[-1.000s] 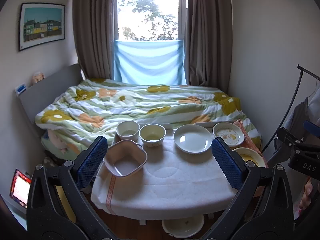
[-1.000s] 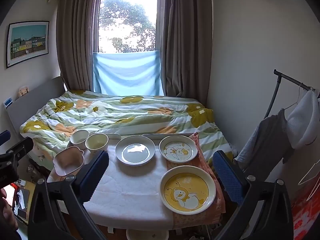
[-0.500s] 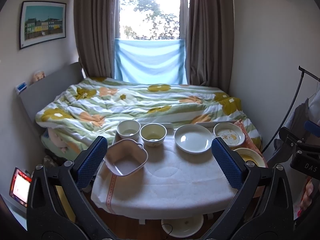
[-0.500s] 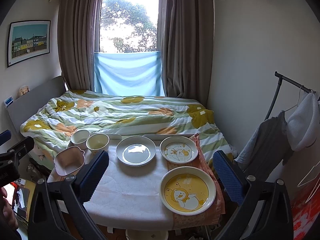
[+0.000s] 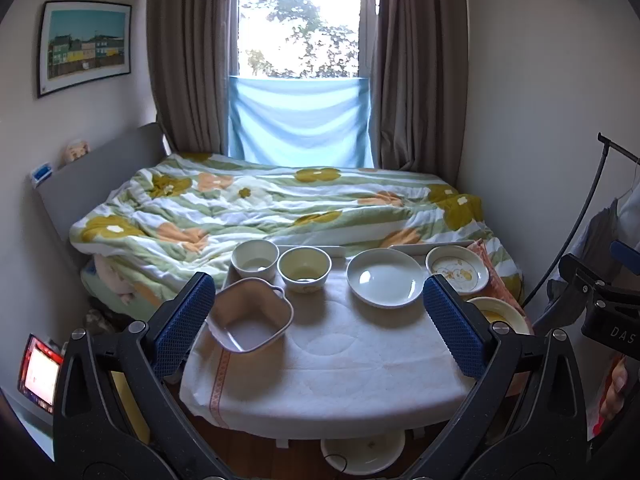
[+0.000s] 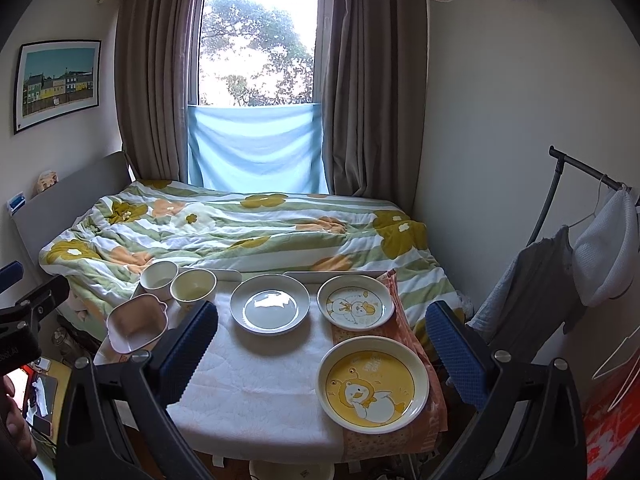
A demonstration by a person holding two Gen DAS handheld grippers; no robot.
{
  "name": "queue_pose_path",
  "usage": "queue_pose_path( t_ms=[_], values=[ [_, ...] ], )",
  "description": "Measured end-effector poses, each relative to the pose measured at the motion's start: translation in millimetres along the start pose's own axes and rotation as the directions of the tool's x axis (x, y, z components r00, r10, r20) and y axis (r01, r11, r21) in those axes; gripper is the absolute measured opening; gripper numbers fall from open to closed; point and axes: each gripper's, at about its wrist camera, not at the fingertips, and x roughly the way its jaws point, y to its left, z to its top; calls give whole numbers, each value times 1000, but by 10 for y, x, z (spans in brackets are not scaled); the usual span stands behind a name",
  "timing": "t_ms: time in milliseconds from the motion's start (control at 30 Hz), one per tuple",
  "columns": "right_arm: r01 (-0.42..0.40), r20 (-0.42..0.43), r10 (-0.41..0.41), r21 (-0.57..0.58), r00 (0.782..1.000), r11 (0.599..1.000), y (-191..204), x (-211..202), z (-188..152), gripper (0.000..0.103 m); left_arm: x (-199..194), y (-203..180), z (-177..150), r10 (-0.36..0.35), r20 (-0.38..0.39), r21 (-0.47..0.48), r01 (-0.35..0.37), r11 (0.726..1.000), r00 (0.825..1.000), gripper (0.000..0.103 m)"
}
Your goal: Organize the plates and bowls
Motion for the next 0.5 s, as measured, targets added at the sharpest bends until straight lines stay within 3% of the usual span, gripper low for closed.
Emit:
queue_pose_path(
  t_ms=[500],
  values=[
    [2,-4,-2,1,1000,1000,-30,48,-2,103,20,-16,10,2,-1,-1,-2,1000,1000,103]
  ],
)
